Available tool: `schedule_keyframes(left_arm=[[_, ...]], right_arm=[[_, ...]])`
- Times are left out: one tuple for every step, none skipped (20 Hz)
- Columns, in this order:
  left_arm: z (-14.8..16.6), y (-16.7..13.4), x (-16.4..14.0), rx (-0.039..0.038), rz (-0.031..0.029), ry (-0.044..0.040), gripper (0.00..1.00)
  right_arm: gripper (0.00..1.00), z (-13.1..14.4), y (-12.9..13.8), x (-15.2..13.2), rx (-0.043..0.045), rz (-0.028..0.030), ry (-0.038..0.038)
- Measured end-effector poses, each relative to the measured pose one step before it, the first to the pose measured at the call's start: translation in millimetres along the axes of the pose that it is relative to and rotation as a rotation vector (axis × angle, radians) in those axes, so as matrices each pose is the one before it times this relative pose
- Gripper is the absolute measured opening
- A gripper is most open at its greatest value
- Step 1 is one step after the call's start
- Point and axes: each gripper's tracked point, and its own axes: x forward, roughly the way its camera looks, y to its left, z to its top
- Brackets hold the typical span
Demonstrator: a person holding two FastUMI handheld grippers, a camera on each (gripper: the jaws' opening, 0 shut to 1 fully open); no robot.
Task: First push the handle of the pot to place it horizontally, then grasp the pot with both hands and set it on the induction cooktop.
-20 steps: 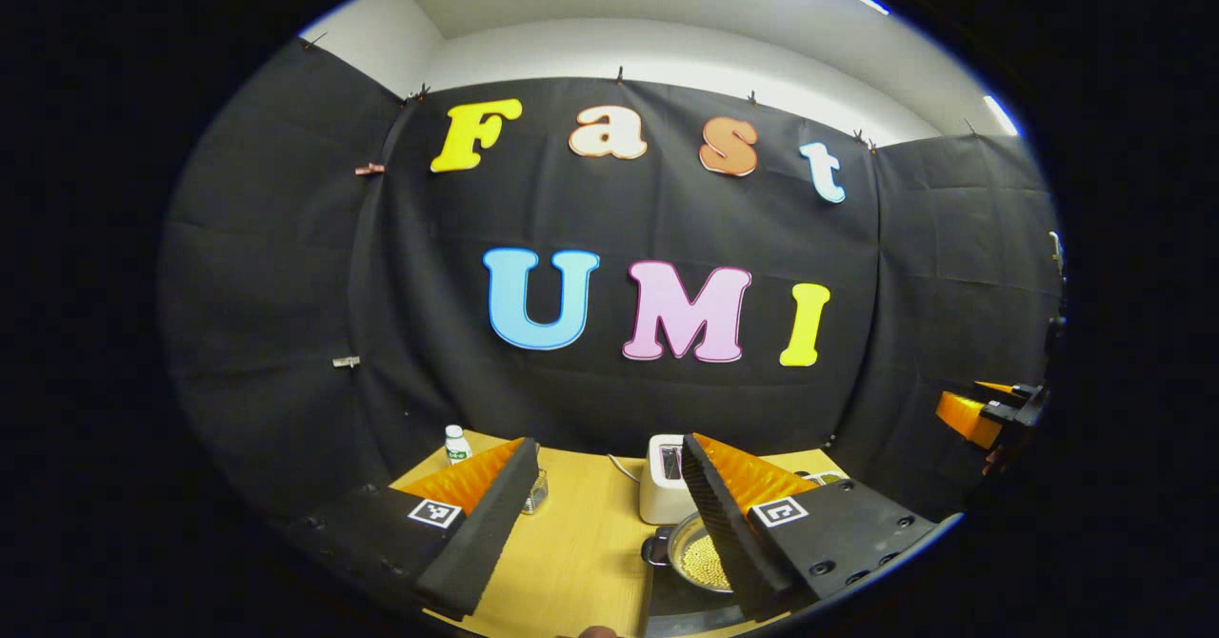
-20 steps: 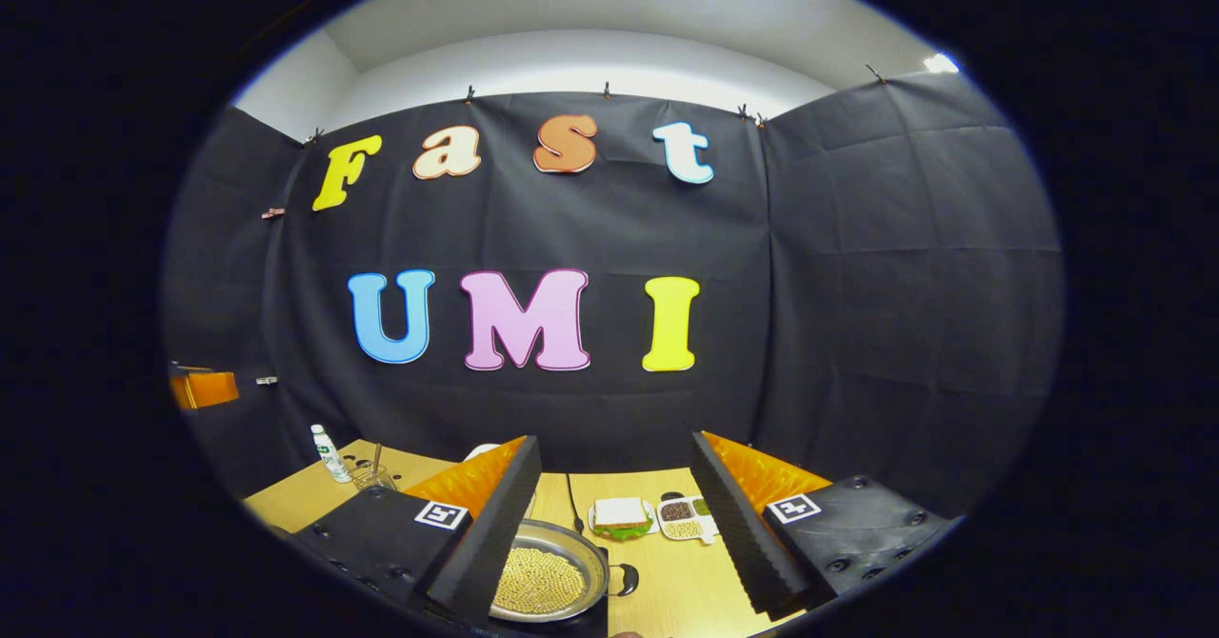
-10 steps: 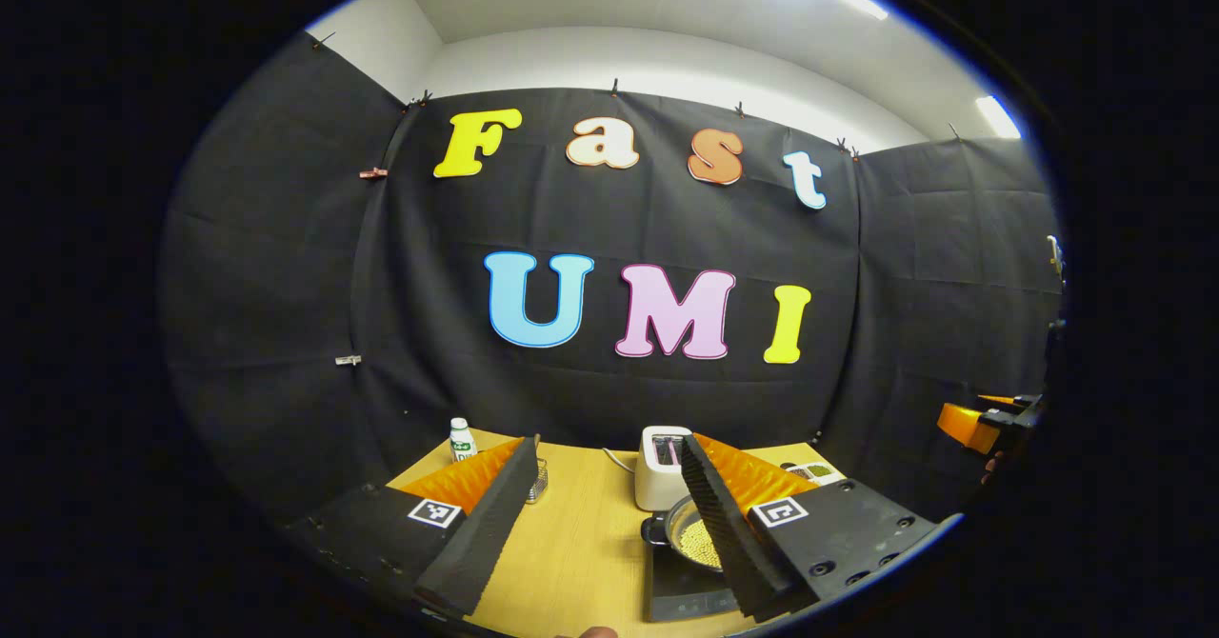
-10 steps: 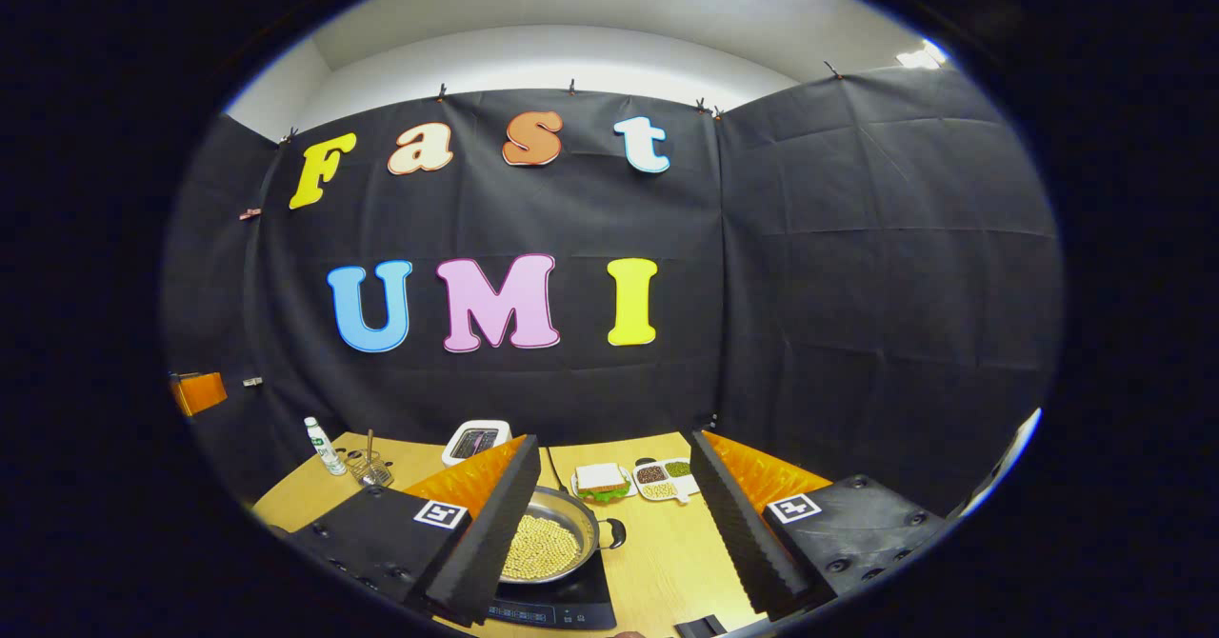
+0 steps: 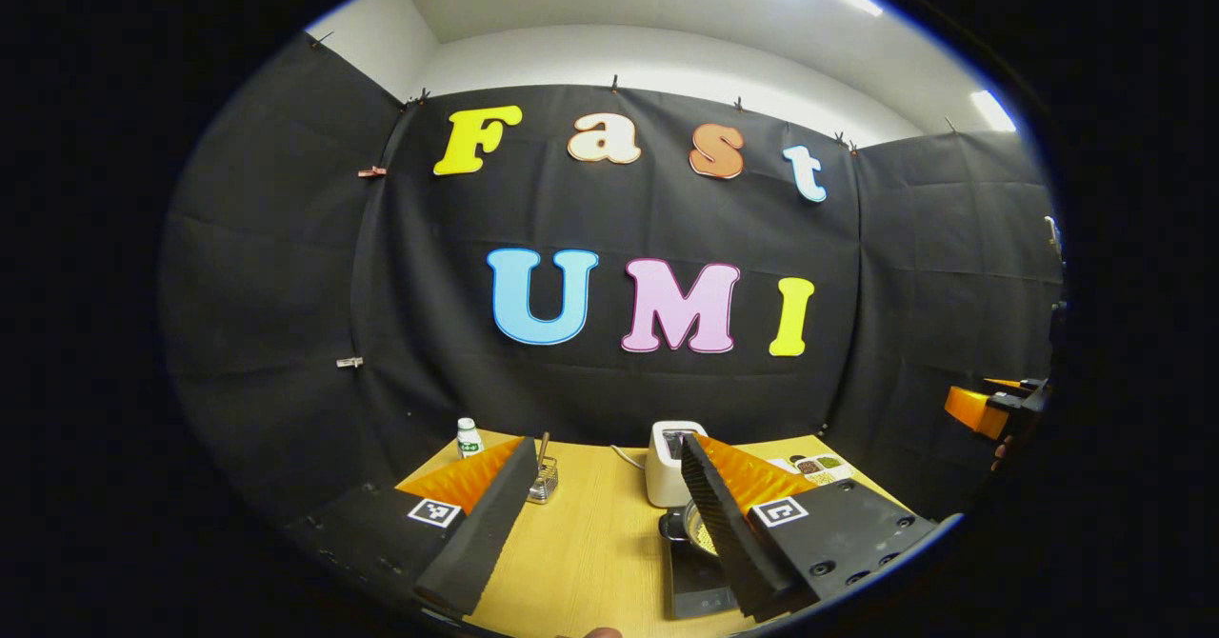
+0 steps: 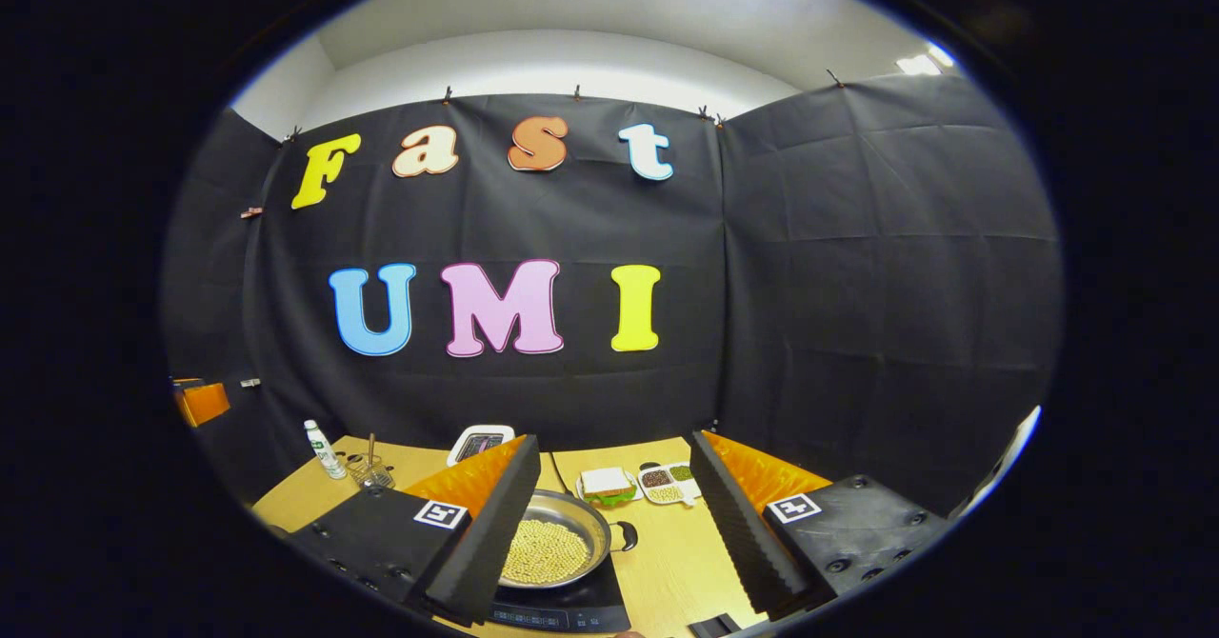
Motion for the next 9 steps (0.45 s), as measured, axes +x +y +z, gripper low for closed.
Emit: schedule_keyframes(left_arm=[[0.32, 1.66, 1.33, -0.00082, 0.00206, -0.00083, 0.97], [-1.7, 0.05, 0.25, -0.00144, 0.00301, -0.00191, 0.98], [-0.36, 0.8, 1.15, -0.00374, 0.00098, 0.00179, 0.98], [-2.19, -0.98, -0.39, -0.0044, 0.00338, 0.00181, 0.98], [-0.6, 1.51, 0.93, -0.00602, 0.00337, 0.00285, 0.98], [-0.35, -1.73, 0.31, -0.00432, -0.00229, -0.00122, 0.98], [0.18, 1.16, 1.21, 0.00035, 0.0042, -0.00075, 0.98], [-0.49, 2.49, 1.46, 0.00299, 0.00448, -0.00325, 0.95], [0.91, 0.94, 1.23, 0.00292, 0.00634, -0.0005, 0.95]], right_arm=[[0.98, 0.02, 2.55, 2.14, -0.00448, 0.00481, 0.00088], [0.98, -1.56, 1.23, 1.21, -0.00391, 0.00458, 0.00545], [0.98, -0.32, 2.12, 1.59, -0.00145, 0.00648, 0.00115], [0.98, 1.44, 0.97, 1.9, 0.00035, 0.0035, -0.0013], [0.98, 1.34, 0.69, 0.74, 0.00174, 0.00239, -0.00429], [0.98, 0.25, 0.77, 1.38, 0.00038, 0.00229, -0.00159], [0.98, -1.61, 0.86, 1.12, 0.00001, 0.0046, 0.00247], [0.98, -2.12, 1.31, 0.99, -0.00087, 0.0078, 0.00376], [0.98, -1.02, 0.65, 1.0, -0.00336, 0.00682, 0.00172]])
